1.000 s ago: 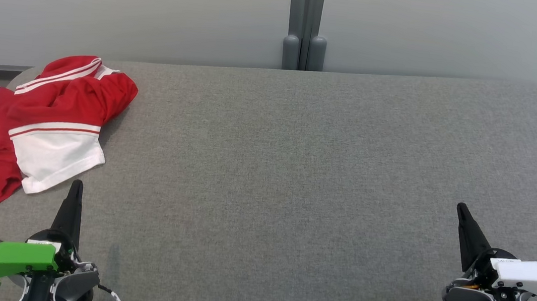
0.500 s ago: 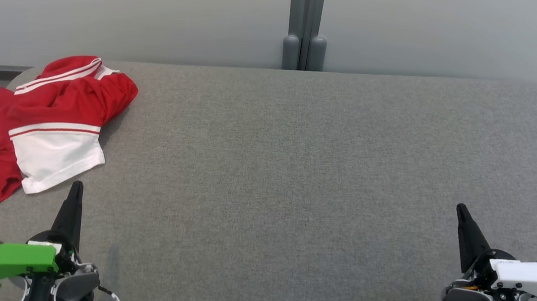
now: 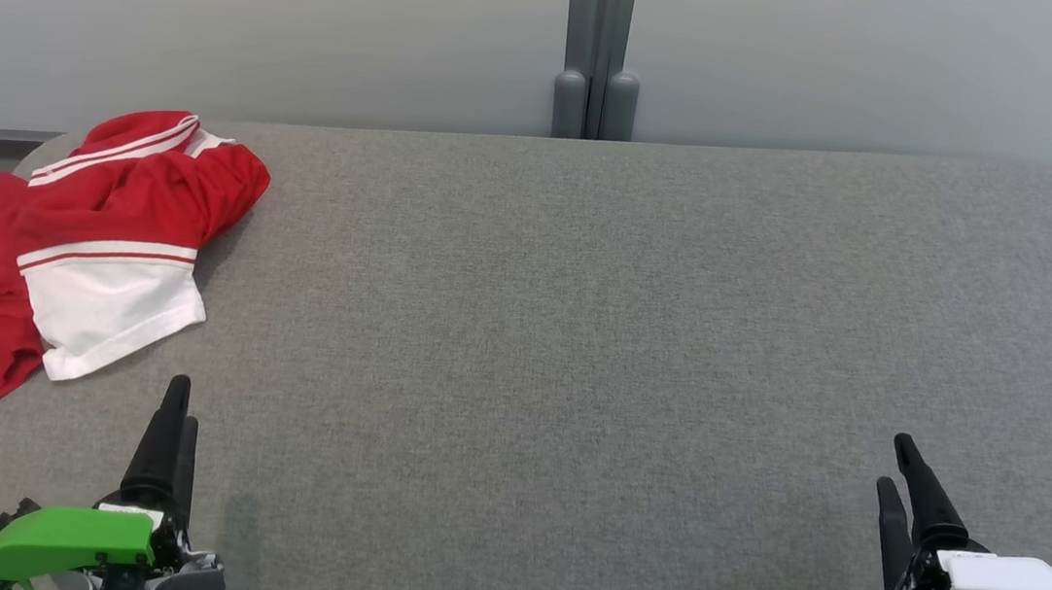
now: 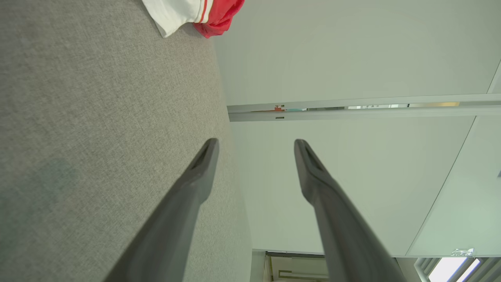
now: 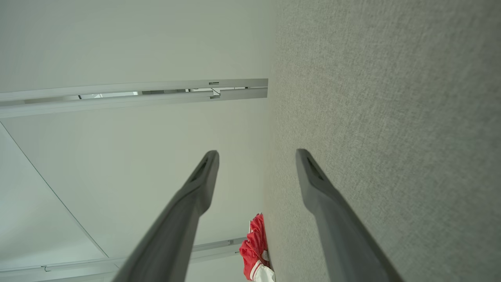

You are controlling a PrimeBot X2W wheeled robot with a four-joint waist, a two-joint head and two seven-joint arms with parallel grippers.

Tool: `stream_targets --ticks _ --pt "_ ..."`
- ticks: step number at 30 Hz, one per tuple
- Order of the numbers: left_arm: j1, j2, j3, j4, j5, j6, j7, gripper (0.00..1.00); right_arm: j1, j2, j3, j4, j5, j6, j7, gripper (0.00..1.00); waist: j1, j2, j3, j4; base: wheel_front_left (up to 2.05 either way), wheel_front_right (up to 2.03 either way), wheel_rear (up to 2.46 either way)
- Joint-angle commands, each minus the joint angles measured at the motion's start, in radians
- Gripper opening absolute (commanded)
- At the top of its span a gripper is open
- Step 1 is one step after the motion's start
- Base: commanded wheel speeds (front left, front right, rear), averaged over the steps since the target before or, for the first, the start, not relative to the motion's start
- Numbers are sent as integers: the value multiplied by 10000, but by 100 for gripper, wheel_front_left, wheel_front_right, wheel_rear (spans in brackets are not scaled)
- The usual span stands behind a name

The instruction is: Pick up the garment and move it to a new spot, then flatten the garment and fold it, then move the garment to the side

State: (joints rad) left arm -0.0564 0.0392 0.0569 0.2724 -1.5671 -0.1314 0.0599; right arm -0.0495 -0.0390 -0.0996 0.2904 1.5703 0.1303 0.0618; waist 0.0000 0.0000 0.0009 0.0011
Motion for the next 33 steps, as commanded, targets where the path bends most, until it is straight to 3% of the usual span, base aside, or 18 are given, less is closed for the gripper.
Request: stream_targets --ticks 1,20,33 --pt "-77 44 -98 -245 306 25 -107 100 -108 -39 -24 -175 -279 1 -121 100 0 0 -5 3 0 0 0" --pt "65 70 -1019 -1238 4321 789 -941 100 278 -65 195 -1317 -5171 2 -957 100 0 0 -51 60 0 0 0" --pt "240 82 -1452 -1229 6869 1087 -1383 100 505 -79 454 -1307 -7352 3 -1405 100 0 0 -67 81 0 0 0"
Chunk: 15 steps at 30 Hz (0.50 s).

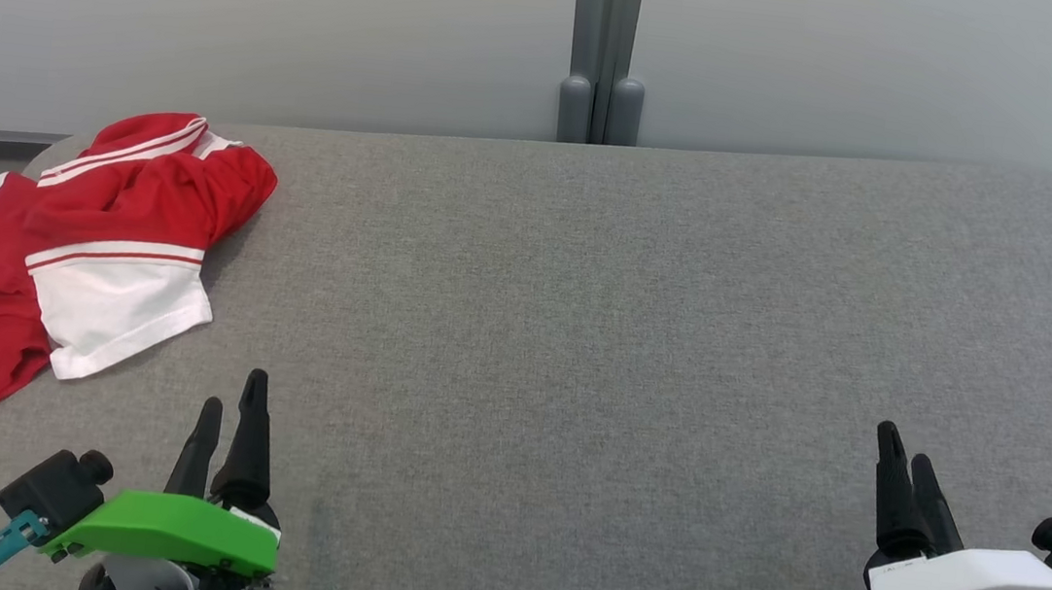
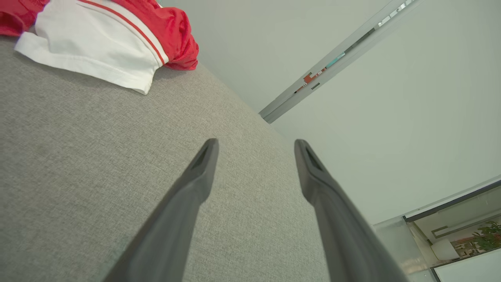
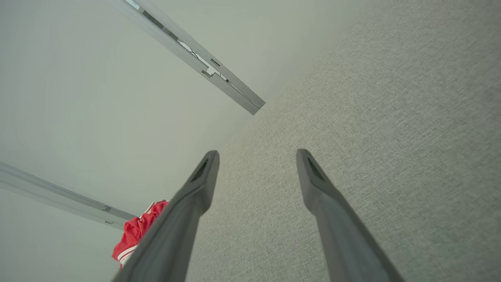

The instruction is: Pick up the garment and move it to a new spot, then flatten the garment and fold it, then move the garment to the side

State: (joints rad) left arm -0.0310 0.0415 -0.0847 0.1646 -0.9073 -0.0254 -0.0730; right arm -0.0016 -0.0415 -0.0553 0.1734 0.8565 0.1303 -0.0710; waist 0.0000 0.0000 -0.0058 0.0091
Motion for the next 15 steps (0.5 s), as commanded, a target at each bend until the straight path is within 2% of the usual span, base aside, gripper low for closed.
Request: stream_targets --ticks 1,15 --pt "-12 60 -78 -161 441 53 -97 100 31 -56 29 -130 -372 3 -116 100 0 0 -3 3 0 0 0" --pt "60 75 -481 110 2246 318 -518 100 46 -69 201 -25 -2271 4 -534 100 0 0 -30 46 0 0 0"
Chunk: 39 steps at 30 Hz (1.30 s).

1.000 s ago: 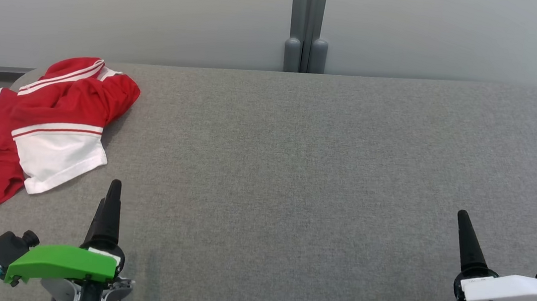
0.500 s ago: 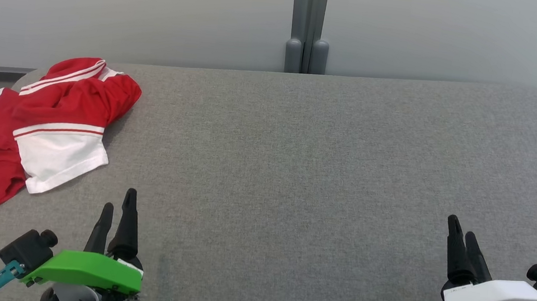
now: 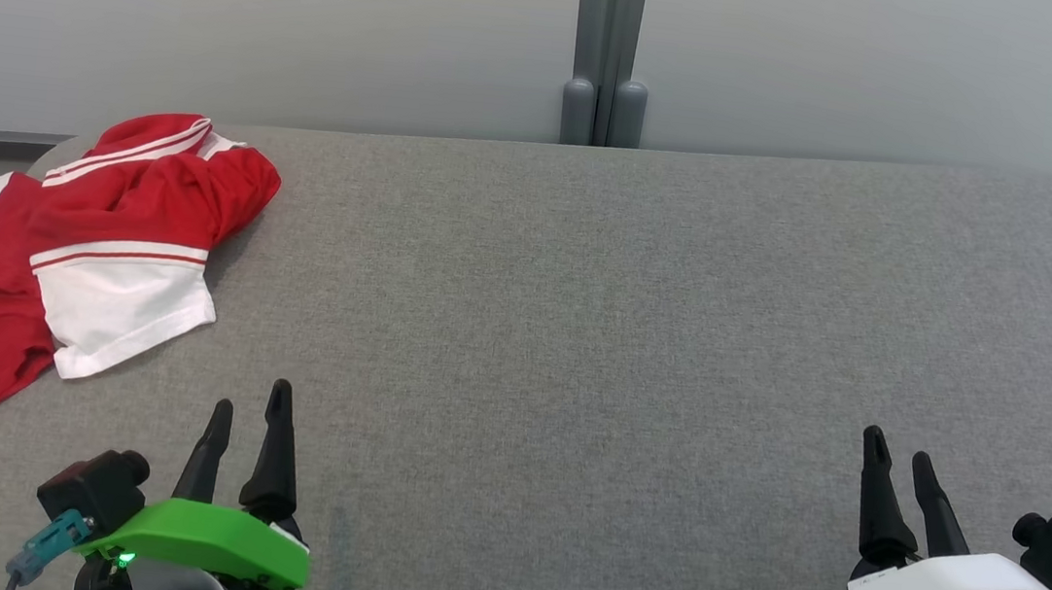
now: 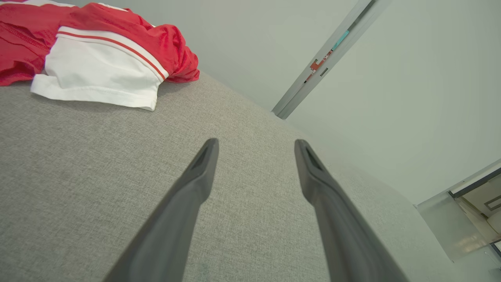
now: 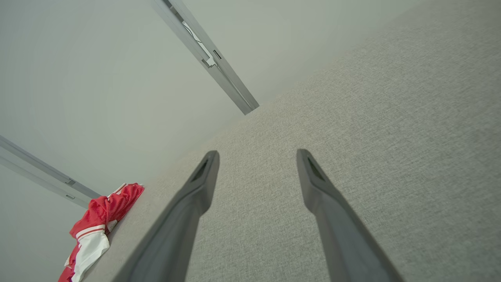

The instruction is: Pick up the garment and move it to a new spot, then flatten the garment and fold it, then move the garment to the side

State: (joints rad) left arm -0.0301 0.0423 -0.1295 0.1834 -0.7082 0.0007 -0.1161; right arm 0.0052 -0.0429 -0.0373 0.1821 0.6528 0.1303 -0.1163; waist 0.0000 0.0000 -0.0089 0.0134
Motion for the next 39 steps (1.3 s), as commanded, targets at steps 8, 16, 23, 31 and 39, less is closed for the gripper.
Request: stream_targets --ticks 8,16,23,31,39 --pt "56 74 -282 82 904 146 -304 100 23 -62 62 -140 -1103 4 -305 100 0 0 8 42 0 0 0" --pt "33 81 -463 161 1596 253 -504 100 47 -68 141 -163 -1979 4 -503 100 0 0 30 61 0 0 0" --pt "-9 86 -564 187 2218 359 -676 100 -4 -73 145 -75 -2795 4 -675 100 0 0 65 81 0 0 0" --pt "-49 92 -674 321 2844 429 -845 100 -97 -78 145 36 -3536 4 -853 100 0 0 73 93 0 0 0" --pt "-63 95 -772 566 3401 487 -1025 100 -67 -84 199 59 -4218 5 -1012 100 0 0 45 122 0 0 0"
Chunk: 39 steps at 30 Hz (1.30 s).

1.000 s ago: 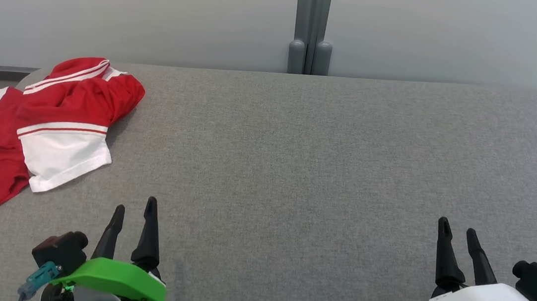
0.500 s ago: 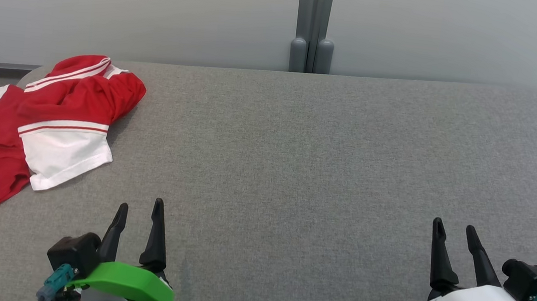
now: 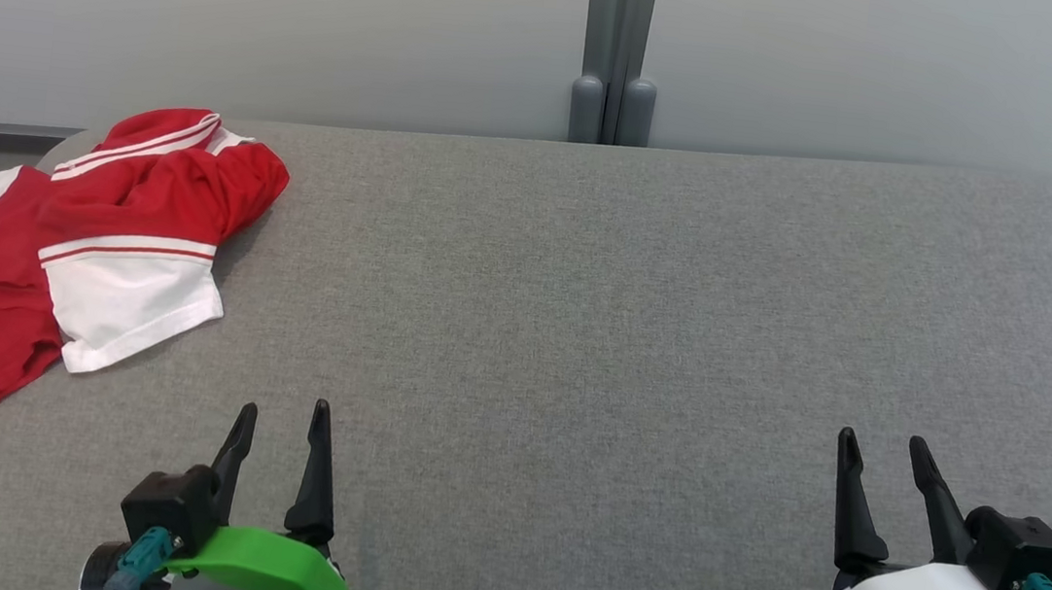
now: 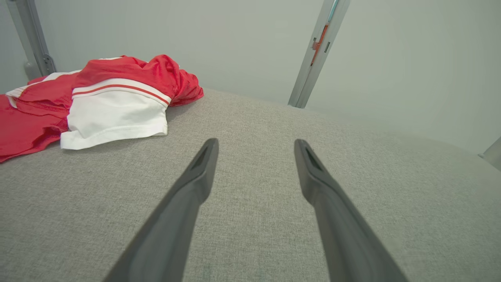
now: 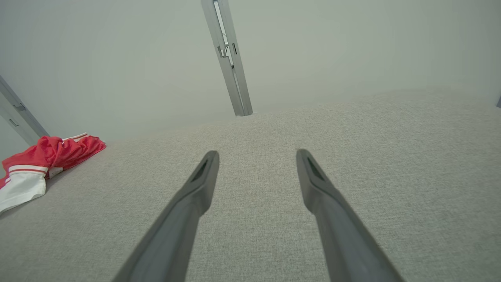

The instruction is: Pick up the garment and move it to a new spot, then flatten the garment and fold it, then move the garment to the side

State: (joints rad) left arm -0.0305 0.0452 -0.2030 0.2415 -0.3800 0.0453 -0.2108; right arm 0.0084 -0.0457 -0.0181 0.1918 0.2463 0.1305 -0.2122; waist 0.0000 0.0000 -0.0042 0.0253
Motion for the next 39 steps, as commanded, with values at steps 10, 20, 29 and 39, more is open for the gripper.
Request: stream_targets --ticks 10,20,29,39 --pt "-44 71 -98 195 755 198 -268 100 -32 -59 52 40 -915 3 -251 100 0 0 -4 36 0 0 0" --pt "-54 78 -225 375 1301 301 -454 100 29 -63 28 143 -1587 2 -439 100 0 0 -4 49 0 0 0" --pt "-58 81 -331 497 1661 406 -542 100 69 -66 5 157 -2009 2 -539 100 0 0 -4 53 0 0 0" --pt "-111 80 -349 587 1628 419 -542 100 75 -64 -24 185 -1987 2 -539 100 0 0 -4 72 0 0 0"
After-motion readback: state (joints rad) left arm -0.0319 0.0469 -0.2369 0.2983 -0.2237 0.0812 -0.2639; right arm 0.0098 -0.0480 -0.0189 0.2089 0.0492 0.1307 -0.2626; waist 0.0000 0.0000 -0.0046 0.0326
